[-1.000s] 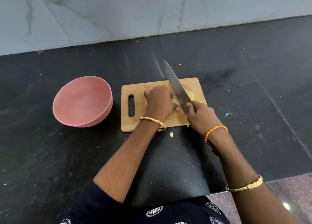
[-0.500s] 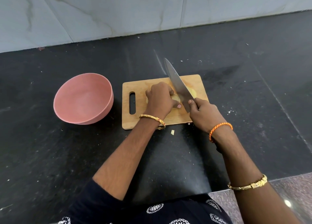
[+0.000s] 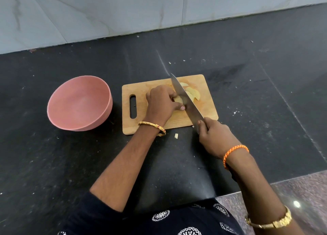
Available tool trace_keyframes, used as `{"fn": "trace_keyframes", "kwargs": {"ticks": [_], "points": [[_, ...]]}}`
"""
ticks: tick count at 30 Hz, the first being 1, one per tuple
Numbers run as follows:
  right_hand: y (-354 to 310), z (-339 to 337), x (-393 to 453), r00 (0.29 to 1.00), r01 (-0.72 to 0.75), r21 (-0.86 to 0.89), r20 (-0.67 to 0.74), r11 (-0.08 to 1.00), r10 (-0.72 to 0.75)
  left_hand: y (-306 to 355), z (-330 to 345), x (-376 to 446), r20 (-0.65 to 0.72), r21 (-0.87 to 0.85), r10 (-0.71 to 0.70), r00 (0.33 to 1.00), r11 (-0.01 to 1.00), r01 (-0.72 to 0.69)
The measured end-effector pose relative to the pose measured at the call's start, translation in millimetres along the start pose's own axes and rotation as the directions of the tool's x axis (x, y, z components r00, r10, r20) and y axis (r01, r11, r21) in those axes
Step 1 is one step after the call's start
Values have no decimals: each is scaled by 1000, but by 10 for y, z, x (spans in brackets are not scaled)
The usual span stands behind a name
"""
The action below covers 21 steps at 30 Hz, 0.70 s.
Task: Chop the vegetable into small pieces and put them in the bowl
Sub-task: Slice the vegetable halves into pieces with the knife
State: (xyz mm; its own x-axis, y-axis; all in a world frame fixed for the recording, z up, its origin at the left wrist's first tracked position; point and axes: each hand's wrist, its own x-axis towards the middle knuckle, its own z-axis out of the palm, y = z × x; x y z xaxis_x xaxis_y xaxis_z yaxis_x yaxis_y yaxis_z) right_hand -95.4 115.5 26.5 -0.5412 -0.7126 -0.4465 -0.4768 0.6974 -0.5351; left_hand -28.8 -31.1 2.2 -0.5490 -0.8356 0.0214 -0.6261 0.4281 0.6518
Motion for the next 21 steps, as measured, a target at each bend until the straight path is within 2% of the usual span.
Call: {"fn": "trace_keyframes", "kwargs": {"ticks": [6,12,21], "points": [[155,-403,-341,999,-34,-158,11,987,36,-10,-63,-33,14,150,42,999,988,-44],[69,-317,-44,989,36,24,-142,999,-32,16,-67,-34,88,135,-6,996,991,-6],[-108,-37,289,989,91,130,-126,987,-75,44,-55,-116,-22,119,-84,996,989,86]]}}
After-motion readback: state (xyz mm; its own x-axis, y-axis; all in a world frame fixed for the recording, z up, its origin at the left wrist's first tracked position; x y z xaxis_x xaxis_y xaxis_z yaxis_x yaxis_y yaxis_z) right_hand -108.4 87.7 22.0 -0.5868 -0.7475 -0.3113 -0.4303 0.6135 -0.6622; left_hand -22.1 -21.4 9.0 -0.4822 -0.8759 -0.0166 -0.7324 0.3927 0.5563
